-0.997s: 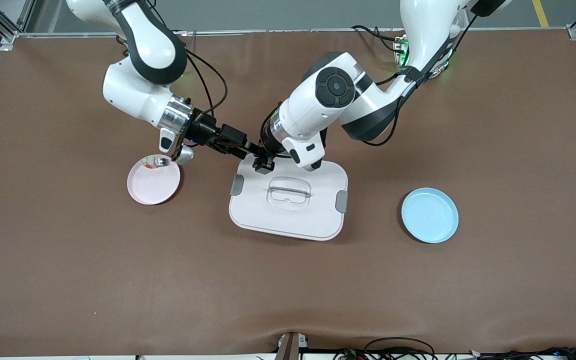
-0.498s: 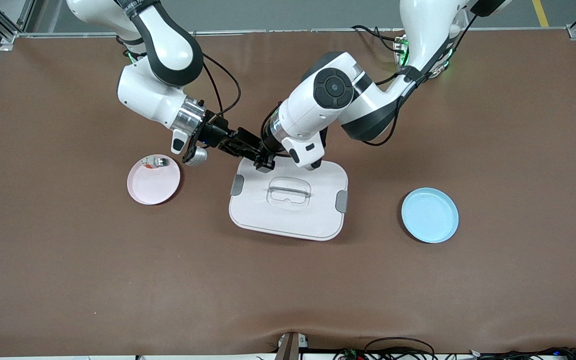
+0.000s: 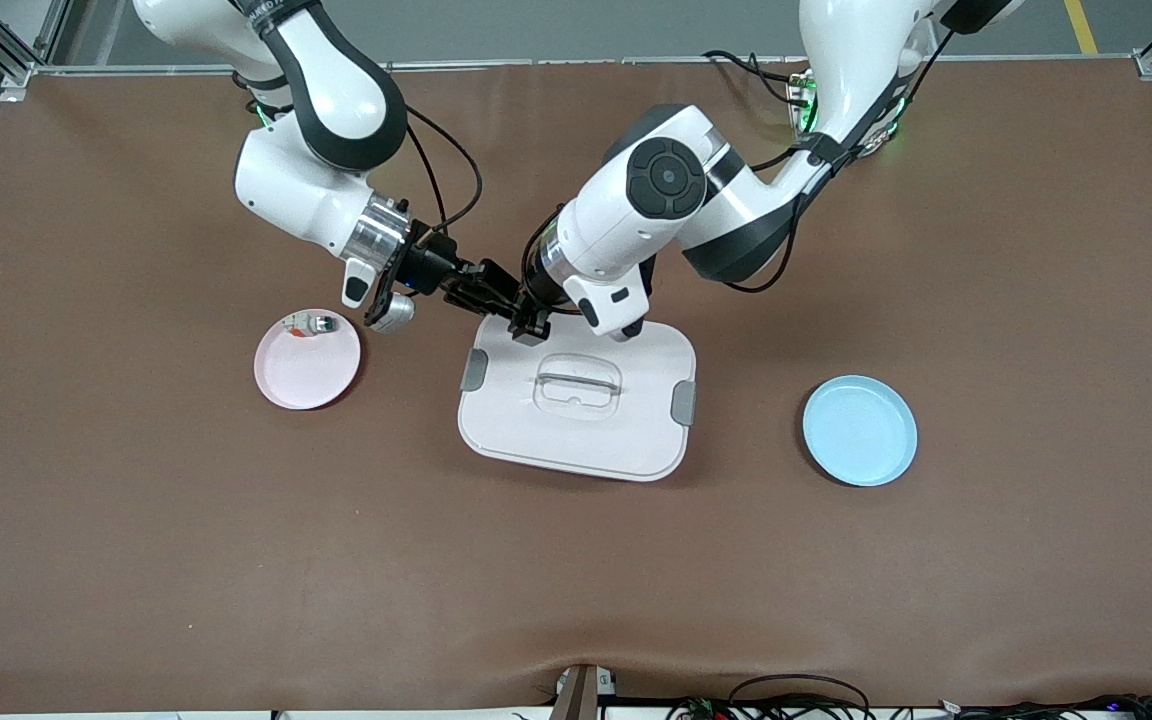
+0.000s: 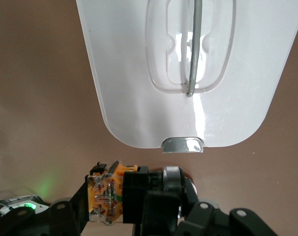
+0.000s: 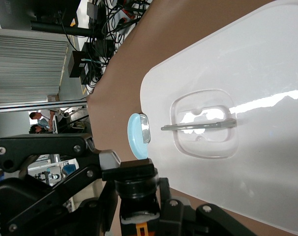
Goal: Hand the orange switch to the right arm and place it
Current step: 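Close the right gripper on the switch and open the left gripper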
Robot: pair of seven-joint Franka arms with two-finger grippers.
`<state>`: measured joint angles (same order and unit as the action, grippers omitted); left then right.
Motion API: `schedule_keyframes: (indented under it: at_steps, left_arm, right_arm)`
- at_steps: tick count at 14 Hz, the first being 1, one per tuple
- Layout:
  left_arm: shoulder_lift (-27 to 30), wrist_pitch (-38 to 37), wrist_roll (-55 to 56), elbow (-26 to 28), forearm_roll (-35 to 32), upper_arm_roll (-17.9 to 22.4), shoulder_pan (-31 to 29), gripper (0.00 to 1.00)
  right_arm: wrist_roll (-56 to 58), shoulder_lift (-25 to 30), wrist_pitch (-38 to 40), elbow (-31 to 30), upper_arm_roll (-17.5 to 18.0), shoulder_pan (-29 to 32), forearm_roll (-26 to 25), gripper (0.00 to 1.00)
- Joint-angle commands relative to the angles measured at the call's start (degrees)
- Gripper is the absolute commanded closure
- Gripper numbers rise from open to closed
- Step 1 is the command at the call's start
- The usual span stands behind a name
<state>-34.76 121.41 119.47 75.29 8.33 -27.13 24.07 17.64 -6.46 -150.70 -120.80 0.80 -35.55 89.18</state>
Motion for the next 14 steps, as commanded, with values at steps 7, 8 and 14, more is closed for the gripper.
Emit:
schedule_keyframes:
  at_steps: [7, 8, 14]
  left_arm:
    - [0.22, -1.0, 0.06, -1.55, -3.21, 0.41, 0.63, 0.0]
    - [0.22, -1.0, 0.06, -1.55, -4.37, 0.06, 0.54, 0.0]
    - [0.92, -1.09, -0.2, -1.73, -4.73, 0.41, -0.42, 0.0]
  right_arm:
    - [0.11, -0.93, -0.65, 0.92, -0.62, -0.93, 1.53, 1.0]
    - [0.11, -0.93, -0.65, 0.92, -0.62, -0.93, 1.53, 1.0]
    - [0.55, -1.28, -0.65, 1.44, -0.62, -0.84, 0.04, 1.0]
